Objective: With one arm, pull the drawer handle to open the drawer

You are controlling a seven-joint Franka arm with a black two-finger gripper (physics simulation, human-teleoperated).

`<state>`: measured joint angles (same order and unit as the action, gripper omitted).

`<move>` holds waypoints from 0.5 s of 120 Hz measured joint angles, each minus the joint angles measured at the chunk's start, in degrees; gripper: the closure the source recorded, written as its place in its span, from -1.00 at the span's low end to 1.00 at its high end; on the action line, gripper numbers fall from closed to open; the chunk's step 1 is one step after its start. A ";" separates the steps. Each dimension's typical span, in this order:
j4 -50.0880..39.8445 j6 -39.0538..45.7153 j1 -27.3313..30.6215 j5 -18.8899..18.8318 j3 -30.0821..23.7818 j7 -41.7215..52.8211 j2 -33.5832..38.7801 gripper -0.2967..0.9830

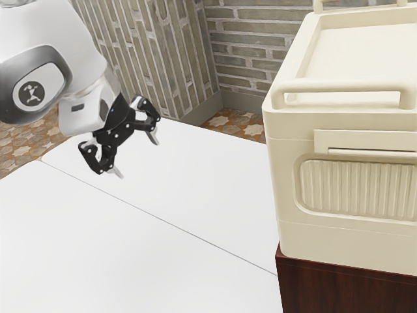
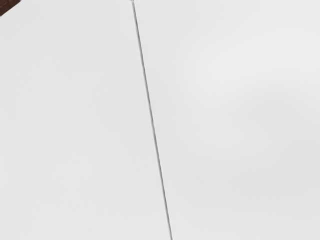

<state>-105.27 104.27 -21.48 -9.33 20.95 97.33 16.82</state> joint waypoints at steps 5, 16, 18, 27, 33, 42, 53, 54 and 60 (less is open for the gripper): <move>-0.26 1.70 -0.41 -0.02 -0.01 0.68 -0.68 -0.54; -1.31 5.23 -1.66 -0.06 0.02 2.11 -1.35 -0.54; -1.59 5.86 -1.92 -0.06 0.06 2.36 -1.52 -0.54; -2.52 8.42 -3.33 -0.03 0.19 3.55 -2.18 -0.54; -3.22 9.90 -4.09 -0.01 0.23 4.27 -2.47 -0.54; -4.95 12.14 -5.53 0.00 1.12 5.25 -2.76 -0.54; -6.34 15.05 -14.45 -0.01 9.07 6.38 -2.91 -0.54; -6.46 15.33 -15.17 -0.01 9.74 6.48 -2.92 -0.54; -7.44 17.01 -18.00 -0.15 12.33 7.08 -2.90 -0.54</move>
<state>-112.71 121.27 -39.48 -9.48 33.28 104.41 13.92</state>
